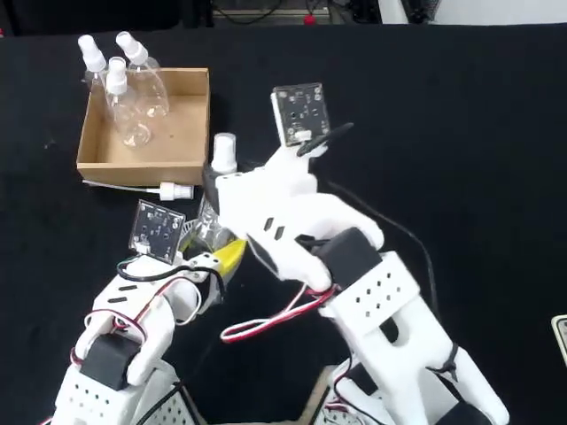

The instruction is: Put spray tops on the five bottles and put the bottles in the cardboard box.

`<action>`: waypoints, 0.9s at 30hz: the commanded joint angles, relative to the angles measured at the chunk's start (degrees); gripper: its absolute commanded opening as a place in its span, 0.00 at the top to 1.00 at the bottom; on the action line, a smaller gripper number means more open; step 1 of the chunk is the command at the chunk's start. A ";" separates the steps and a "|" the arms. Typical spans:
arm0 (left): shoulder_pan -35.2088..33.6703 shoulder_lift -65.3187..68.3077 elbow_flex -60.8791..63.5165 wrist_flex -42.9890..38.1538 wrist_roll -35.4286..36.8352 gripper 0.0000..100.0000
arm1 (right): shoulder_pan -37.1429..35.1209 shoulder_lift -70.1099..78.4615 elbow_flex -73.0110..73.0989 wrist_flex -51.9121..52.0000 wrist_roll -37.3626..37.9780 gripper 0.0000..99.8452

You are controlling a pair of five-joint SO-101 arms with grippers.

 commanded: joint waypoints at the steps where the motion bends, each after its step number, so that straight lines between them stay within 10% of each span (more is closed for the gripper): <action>1: 0.04 -0.53 -1.63 -1.14 0.35 0.84 | -1.32 -2.86 1.63 -2.99 2.55 0.98; 27: 0.04 -0.53 -0.57 -0.97 0.00 0.84 | -3.60 -18.59 21.41 -16.62 5.19 0.97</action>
